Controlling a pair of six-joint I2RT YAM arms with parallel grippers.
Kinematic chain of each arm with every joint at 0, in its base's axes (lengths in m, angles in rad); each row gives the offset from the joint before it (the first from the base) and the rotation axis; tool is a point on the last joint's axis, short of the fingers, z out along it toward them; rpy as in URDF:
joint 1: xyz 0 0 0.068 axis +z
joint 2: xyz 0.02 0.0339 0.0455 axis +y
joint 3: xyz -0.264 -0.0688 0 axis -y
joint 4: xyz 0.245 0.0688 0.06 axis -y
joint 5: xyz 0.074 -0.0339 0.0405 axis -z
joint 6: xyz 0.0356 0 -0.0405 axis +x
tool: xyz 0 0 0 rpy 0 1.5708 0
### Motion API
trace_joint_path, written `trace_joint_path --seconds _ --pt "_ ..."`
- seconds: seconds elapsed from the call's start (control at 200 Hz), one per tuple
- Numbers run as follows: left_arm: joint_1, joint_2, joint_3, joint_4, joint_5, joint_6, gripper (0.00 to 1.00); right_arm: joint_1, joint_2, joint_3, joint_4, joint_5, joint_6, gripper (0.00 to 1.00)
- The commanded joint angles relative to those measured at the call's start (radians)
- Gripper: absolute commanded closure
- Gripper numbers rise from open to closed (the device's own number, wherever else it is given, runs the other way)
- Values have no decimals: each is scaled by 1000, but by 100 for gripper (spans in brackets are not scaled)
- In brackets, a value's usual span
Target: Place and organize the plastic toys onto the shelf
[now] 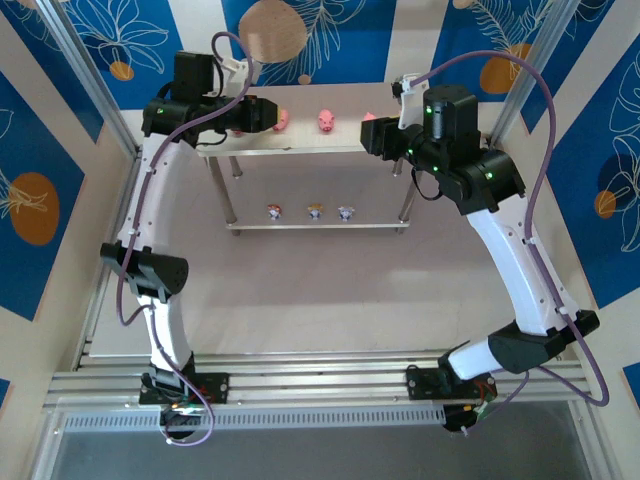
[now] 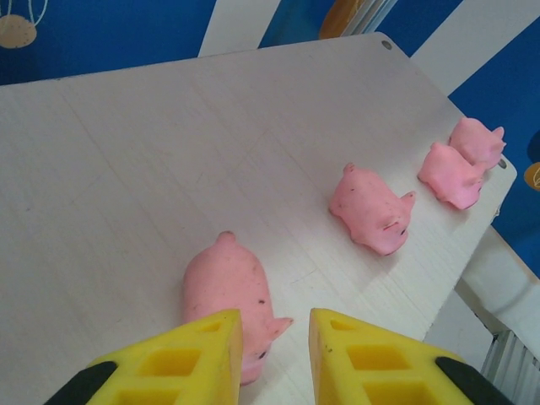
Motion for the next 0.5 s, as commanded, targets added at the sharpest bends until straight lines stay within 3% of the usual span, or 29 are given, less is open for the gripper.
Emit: trace_joint_path --seconds 0.0,0.495 --pt "-16 -38 10 61 11 -7 71 -6 -12 -7 28 -20 5 49" --pt "-22 -32 4 69 -125 3 67 -12 -21 -16 26 -29 4 49"
